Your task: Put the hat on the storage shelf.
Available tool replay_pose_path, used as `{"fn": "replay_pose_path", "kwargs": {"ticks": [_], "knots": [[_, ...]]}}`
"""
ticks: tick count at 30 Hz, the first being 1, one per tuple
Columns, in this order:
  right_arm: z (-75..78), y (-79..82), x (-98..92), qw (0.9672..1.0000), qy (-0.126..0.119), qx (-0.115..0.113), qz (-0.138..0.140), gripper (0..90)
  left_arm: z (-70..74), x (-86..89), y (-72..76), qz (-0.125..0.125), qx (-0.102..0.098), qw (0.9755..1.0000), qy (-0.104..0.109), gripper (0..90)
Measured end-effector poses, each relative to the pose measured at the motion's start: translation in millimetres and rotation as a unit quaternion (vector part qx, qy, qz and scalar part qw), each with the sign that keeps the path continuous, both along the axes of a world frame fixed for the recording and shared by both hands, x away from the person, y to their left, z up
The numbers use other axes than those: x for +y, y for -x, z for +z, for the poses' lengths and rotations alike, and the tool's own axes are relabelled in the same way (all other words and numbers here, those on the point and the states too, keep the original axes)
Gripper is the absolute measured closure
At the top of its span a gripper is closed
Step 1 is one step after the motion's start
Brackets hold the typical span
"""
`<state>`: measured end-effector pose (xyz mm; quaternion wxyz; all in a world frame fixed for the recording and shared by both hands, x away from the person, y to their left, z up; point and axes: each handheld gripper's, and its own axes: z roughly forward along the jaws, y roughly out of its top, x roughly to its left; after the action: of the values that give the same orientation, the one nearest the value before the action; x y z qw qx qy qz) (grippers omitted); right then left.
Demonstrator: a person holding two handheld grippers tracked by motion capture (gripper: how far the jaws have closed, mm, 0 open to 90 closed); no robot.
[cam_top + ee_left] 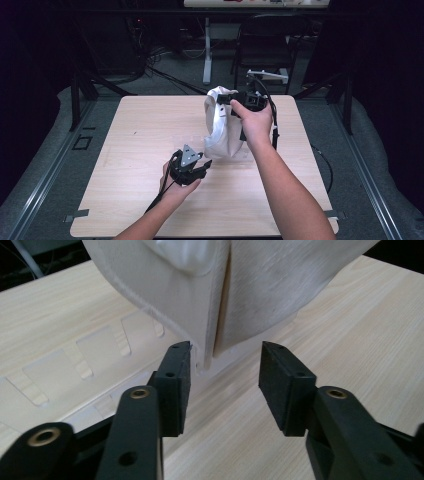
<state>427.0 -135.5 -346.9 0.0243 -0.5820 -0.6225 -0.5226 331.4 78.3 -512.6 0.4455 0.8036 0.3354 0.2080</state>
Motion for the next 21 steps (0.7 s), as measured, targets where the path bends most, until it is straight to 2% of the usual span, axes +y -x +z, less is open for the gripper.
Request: {"fn": "replay_pose_path", "kwargs": {"ticks": [7, 11, 14, 15, 17, 21], "knots": [[-2.5, -0.1, -1.7, 1.0, 0.001, 0.0, 0.001, 82.2, 6.7, -7.0, 0.1, 0.004, -0.019, 0.9998, 0.003, 48.3], [-4.7, -0.3, -2.8, 1.0, -0.001, 0.001, -0.002, 82.2, 12.0, -10.6, -1.3, 0.011, -0.03, 0.9995, 0.007, 48.7], [-5.9, -0.4, -3.8, 1.0, -0.002, 0.003, -0.003, 82.2, 13.7, -10.9, -1.2, 0.013, -0.036, 0.9992, 0.008, 52.7], [-7.1, -0.7, -4.6, 1.0, -0.002, 0.003, -0.005, 82.2, 14.4, -10.6, -0.9, 0.012, -0.037, 0.9992, 0.015, 54.0], [-8.1, -0.9, -5.8, 1.0, -0.003, 0.004, -0.005, 82.2, 14.9, -10.8, -0.5, 0.01, -0.042, 0.999, 0.011, 57.4], [-9.6, -1.1, -6.2, 1.0, -0.002, 0.005, -0.006, 82.2, 14.8, -12.0, -1.2, 0.013, -0.051, 0.9986, 0.002, 73.1]]}}
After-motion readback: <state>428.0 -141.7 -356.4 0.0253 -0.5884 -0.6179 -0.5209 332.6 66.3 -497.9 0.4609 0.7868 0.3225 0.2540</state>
